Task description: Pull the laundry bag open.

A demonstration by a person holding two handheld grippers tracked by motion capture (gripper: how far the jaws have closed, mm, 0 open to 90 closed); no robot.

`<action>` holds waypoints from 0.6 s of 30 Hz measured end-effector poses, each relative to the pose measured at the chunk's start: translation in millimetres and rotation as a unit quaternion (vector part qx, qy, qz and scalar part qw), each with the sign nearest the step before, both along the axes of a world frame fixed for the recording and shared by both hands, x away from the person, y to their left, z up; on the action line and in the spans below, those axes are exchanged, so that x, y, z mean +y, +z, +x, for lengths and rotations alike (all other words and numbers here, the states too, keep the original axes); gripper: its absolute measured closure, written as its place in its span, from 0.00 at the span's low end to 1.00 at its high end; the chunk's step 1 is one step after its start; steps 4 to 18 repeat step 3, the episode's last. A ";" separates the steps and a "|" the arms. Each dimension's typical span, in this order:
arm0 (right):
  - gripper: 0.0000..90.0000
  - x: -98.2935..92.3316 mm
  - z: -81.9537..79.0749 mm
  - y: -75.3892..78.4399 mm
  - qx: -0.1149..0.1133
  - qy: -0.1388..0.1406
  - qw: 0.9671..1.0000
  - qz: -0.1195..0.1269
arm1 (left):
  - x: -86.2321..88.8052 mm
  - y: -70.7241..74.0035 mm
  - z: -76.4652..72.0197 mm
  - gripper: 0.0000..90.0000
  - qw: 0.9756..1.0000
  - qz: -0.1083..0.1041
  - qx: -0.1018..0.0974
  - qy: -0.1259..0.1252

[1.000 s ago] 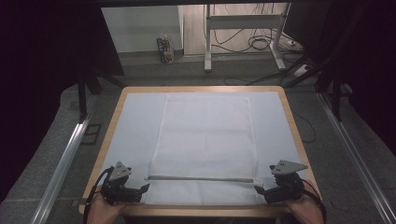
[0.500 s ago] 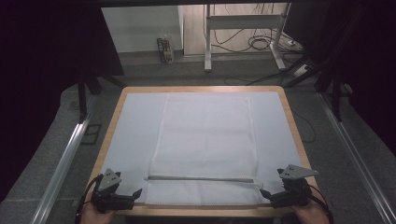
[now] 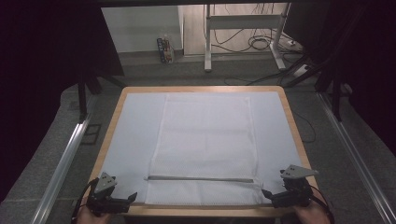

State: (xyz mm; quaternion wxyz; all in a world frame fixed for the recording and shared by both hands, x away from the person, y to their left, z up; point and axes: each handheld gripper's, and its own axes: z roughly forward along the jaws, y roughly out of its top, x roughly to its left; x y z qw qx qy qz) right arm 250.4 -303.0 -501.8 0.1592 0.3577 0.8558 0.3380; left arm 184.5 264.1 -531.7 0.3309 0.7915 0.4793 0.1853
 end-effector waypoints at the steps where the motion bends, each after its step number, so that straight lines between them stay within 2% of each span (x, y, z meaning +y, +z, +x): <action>1: 0.00 0.2 0.1 -0.3 0.000 0.000 1.000 -0.002 | -0.6 0.0 0.2 0.00 1.000 0.003 0.000 -0.001; 3: 0.00 0.5 0.4 -0.7 0.000 -0.001 1.000 -0.005 | -2.0 -0.2 0.7 0.00 1.000 0.008 0.001 0.000; 18: 0.00 0.5 0.4 -0.7 0.000 -0.001 1.000 -0.005 | -2.0 -0.2 0.7 0.00 1.000 0.008 0.001 0.000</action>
